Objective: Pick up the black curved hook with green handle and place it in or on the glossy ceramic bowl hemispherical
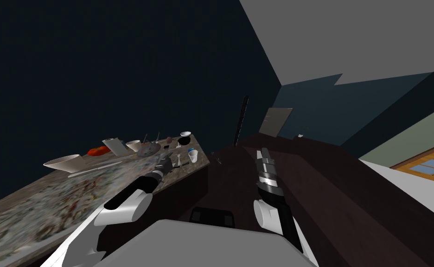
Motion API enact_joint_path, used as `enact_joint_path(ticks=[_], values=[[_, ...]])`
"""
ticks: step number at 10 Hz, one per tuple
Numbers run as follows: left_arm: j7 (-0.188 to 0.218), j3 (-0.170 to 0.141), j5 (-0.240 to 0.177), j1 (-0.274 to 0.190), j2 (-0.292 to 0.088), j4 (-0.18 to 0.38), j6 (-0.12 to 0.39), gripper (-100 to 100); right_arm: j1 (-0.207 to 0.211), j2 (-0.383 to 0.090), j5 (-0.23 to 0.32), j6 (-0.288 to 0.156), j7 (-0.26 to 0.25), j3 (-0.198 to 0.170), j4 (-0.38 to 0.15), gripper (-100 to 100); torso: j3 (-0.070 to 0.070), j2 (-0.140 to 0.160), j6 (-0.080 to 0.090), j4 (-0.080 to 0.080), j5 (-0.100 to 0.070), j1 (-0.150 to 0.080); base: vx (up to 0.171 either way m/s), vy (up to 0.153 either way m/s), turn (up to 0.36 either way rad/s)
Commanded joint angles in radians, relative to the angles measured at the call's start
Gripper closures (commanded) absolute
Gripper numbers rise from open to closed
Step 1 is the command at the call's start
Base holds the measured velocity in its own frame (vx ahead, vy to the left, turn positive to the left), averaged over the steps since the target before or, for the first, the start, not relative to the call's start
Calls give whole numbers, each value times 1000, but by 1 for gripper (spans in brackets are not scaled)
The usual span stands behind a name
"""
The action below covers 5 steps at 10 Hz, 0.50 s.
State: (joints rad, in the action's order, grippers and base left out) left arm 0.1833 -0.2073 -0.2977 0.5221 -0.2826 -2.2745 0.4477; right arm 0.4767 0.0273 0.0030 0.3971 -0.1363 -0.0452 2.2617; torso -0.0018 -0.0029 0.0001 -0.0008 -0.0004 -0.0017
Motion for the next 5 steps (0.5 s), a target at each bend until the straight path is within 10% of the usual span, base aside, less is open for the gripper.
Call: enact_joint_path(ticks=[1,5], values=[[7,-21,-19,-4,-19,7,50,-100,0,0,0,0,0,0,0,0,0,0,0,0,0,0,41,-34,5],[15,-52,-46,-8,-47,25,166,-100,0,0,0,0,0,0,0,0,0,0,0,0,0,1,43,-26,7]])
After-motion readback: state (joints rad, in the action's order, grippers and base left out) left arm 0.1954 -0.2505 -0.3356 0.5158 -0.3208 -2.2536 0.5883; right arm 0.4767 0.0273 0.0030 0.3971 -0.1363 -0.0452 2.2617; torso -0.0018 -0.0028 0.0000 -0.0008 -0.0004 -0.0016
